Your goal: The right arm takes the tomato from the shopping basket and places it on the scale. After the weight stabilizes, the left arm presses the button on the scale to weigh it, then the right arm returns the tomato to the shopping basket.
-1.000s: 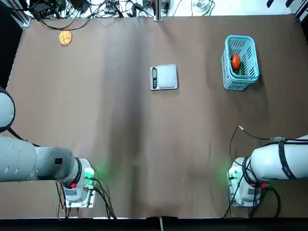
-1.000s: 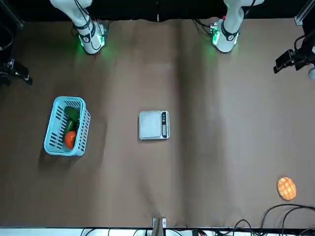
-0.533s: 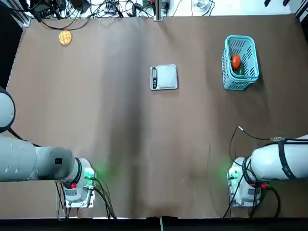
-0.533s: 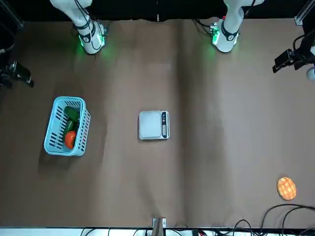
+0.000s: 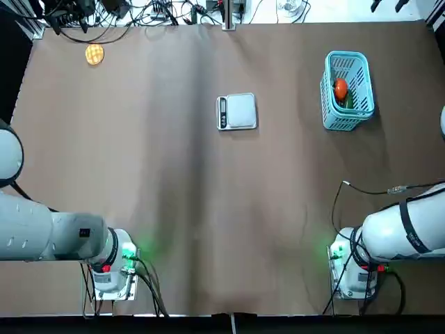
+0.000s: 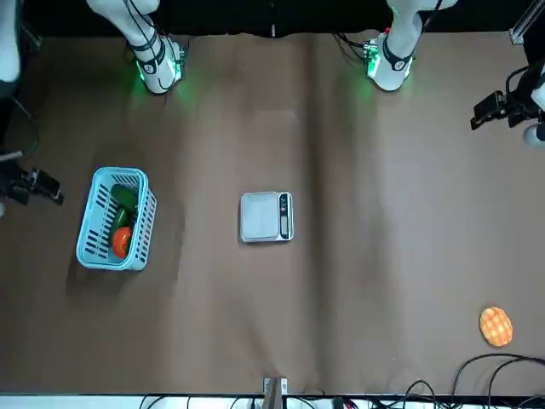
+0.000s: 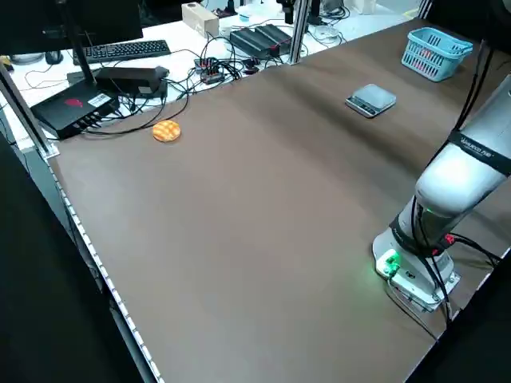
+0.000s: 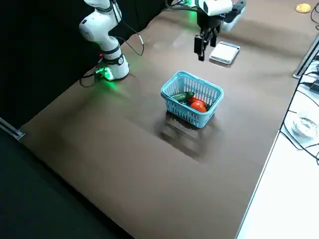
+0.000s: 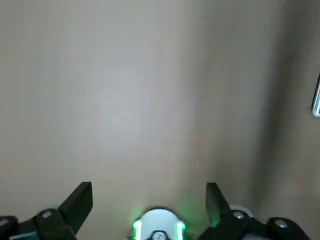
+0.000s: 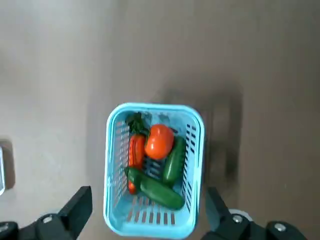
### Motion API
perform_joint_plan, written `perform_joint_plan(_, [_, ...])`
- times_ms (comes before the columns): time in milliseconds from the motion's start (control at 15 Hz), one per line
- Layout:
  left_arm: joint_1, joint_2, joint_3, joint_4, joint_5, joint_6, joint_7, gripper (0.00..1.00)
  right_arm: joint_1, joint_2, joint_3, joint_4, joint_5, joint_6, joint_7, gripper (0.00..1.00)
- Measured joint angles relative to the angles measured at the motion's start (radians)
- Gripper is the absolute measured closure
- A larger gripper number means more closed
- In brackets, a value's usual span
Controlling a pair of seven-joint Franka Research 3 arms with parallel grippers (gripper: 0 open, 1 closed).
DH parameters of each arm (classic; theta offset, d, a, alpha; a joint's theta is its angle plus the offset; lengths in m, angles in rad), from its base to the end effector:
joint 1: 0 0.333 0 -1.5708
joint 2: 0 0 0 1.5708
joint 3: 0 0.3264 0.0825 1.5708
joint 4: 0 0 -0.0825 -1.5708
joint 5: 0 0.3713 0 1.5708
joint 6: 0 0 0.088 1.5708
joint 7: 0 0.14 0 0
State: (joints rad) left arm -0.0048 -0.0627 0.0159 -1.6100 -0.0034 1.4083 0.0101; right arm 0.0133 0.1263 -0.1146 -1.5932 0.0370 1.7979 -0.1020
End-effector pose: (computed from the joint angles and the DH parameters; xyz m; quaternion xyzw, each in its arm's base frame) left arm 0.4989 0.0053 0.6043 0.9976 0.0003 -0.0694 0.0029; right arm 0.5986 -0.0530 0.5408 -0.9992 0.0024 -0.0405 0.0069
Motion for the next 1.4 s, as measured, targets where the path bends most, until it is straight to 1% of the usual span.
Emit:
perform_joint_plan(133, [-0.009, 0.009, -0.002, -0.001, 0.018, 0.000, 0.088, 0.00, 0.005, 0.007, 0.002, -0.038, 0.000, 0.050, 0.000, 0.00])
perform_joint_plan(267, [-0.015, 0.029, -0.007, -0.002, 0.022, 0.001, 0.161, 0.00, 0.008, 0.010, 0.003, -0.100, 0.000, 0.097, 0.000, 0.00])
perform_joint_plan(600, [-0.031, 0.085, -0.015, -0.002, 0.022, 0.037, 0.409, 0.00, 0.008, 0.018, 0.003, -0.315, 0.000, 0.300, 0.000, 0.01])
perform_joint_plan(667, [-0.033, 0.103, -0.030, -0.002, 0.025, 0.047, 0.504, 0.00, 0.008, 0.022, 0.003, -0.381, 0.000, 0.386, 0.000, 0.01])
perform_joint_plan(733, [-0.033, 0.108, -0.041, -0.002, 0.036, 0.052, 0.549, 0.00, 0.009, 0.030, 0.004, -0.404, 0.000, 0.414, 0.000, 0.01])
perform_joint_plan(867, [-0.034, 0.110, -0.057, -0.001, 0.042, 0.060, 0.631, 0.00, 0.013, 0.057, 0.006, -0.427, 0.000, 0.444, 0.000, 0.02])
perform_joint_plan(1000, [-0.034, 0.110, -0.069, -0.002, 0.043, 0.077, 0.715, 0.00, 0.018, 0.091, 0.008, -0.434, 0.001, 0.475, 0.009, 0.03])
perform_joint_plan(1200, [-0.035, 0.114, -0.084, -0.002, 0.043, 0.100, 0.880, 0.00, 0.033, 0.130, 0.008, -0.435, 0.001, 0.487, 0.111, 0.02])
perform_joint_plan(1400, [-0.035, 0.122, -0.089, -0.002, 0.043, 0.111, 1.024, 0.00, 0.040, 0.152, 0.008, -0.435, 0.001, 0.495, 0.215, 0.02])
